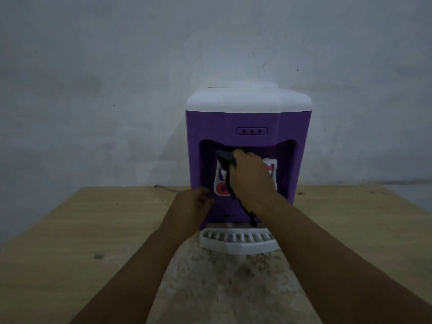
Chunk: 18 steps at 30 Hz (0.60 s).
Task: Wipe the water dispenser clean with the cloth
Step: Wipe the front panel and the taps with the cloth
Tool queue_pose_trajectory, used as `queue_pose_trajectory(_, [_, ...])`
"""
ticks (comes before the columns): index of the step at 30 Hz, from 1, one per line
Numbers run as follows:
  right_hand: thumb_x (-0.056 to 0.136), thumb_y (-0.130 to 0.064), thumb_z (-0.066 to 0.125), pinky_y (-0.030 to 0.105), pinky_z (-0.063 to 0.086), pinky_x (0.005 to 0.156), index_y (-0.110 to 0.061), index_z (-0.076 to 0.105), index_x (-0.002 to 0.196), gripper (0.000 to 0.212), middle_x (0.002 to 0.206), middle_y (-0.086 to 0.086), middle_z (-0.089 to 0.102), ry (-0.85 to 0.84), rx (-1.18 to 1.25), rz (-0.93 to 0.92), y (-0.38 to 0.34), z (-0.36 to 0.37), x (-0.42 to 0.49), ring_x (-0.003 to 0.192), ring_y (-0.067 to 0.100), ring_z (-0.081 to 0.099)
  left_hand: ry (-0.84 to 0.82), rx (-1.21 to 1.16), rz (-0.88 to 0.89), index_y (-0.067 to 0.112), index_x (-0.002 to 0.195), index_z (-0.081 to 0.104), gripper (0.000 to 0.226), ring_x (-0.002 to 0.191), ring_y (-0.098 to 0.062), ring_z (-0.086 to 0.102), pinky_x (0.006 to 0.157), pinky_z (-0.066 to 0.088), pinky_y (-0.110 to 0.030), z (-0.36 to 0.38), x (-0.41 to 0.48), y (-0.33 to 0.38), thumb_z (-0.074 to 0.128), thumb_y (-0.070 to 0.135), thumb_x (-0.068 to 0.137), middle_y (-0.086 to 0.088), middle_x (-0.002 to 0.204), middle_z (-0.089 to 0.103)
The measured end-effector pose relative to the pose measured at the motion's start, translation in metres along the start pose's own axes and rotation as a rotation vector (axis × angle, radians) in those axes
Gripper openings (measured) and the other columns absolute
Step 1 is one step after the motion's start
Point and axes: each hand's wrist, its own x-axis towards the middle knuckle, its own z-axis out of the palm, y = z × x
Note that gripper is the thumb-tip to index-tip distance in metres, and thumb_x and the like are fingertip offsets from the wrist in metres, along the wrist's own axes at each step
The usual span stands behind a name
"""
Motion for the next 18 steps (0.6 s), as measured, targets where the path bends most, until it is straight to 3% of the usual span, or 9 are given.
queue_pose_trajectory(5, [0.093, -0.006, 0.045, 0.031, 0.037, 0.059, -0.004, 0.056, 0.093, 0.011, 0.087, 0.010, 0.053, -0.055, 0.050, -0.015, 0.003, -0.003, 0.001, 0.071, 0.020, 0.049, 0.123, 0.000, 0.092, 0.010, 0.102, 0.072, 0.017, 0.078, -0.015, 0.069, 0.072, 0.055, -0.031, -0.007, 0.022, 0.006, 0.066, 0.020, 0.091, -0.005, 0.091, 0.075])
queue_pose_trajectory(8, [0.094, -0.005, 0.046, 0.024, 0.025, 0.051, -0.012, 0.044, 0.080, 0.016, 0.086, 0.014, 0.055, -0.071, 0.026, 0.023, -0.002, -0.004, 0.005, 0.064, 0.017, 0.044, 0.108, 0.035, 0.102, 0.009, 0.100, 0.074, 0.022, 0.079, -0.021, 0.070, 0.070, 0.056, -0.034, -0.008, 0.028, 0.005, 0.063, 0.025, 0.090, -0.007, 0.090, 0.076])
queue_pose_trajectory(11, [0.090, -0.006, 0.053, 0.031, 0.037, 0.061, -0.005, 0.055, 0.092, 0.004, 0.100, 0.016, 0.054, -0.116, -0.011, -0.046, -0.007, -0.003, 0.004, 0.077, 0.024, 0.049, 0.065, 0.025, 0.084, 0.008, 0.093, 0.076, 0.017, 0.075, -0.022, 0.068, 0.067, 0.055, -0.034, -0.009, 0.035, 0.007, 0.061, 0.013, 0.087, -0.008, 0.087, 0.075])
queue_pose_trajectory(13, [0.090, -0.007, 0.052, 0.035, 0.043, 0.066, -0.004, 0.060, 0.101, 0.014, 0.098, 0.012, 0.055, -0.075, 0.009, -0.043, 0.002, 0.001, 0.000, 0.077, 0.022, 0.052, 0.035, -0.004, 0.073, 0.009, 0.078, 0.073, 0.012, 0.067, -0.016, 0.066, 0.061, 0.052, -0.028, -0.010, 0.043, 0.009, 0.064, 0.007, 0.086, -0.005, 0.075, 0.072])
queue_pose_trajectory(14, [0.091, -0.007, 0.050, 0.031, 0.040, 0.063, -0.005, 0.059, 0.091, 0.009, 0.088, 0.009, 0.054, -0.039, 0.060, -0.011, 0.005, 0.001, 0.000, 0.069, 0.016, 0.050, 0.021, -0.012, 0.067, 0.013, 0.069, 0.068, 0.018, 0.061, -0.013, 0.066, 0.057, 0.050, -0.024, -0.011, 0.046, 0.010, 0.066, 0.008, 0.087, -0.003, 0.068, 0.070])
queue_pose_trajectory(16, [0.093, -0.007, 0.049, 0.022, 0.029, 0.053, -0.012, 0.043, 0.068, 0.026, 0.069, 0.000, 0.044, -0.028, 0.069, 0.047, 0.004, -0.002, 0.005, 0.056, 0.005, 0.036, -0.007, -0.028, 0.049, 0.016, 0.066, 0.065, 0.025, 0.056, -0.010, 0.066, 0.050, 0.047, -0.017, -0.012, 0.050, 0.010, 0.066, 0.009, 0.089, -0.003, 0.065, 0.069])
queue_pose_trajectory(18, [0.094, -0.005, 0.049, 0.019, 0.022, 0.047, -0.017, 0.033, 0.061, 0.038, 0.065, -0.002, 0.040, -0.098, 0.090, 0.066, -0.001, -0.004, 0.010, 0.055, 0.005, 0.033, -0.019, -0.018, 0.029, 0.006, 0.073, 0.070, 0.019, 0.058, -0.013, 0.068, 0.053, 0.054, -0.027, -0.012, 0.051, 0.009, 0.062, 0.005, 0.090, -0.008, 0.072, 0.072])
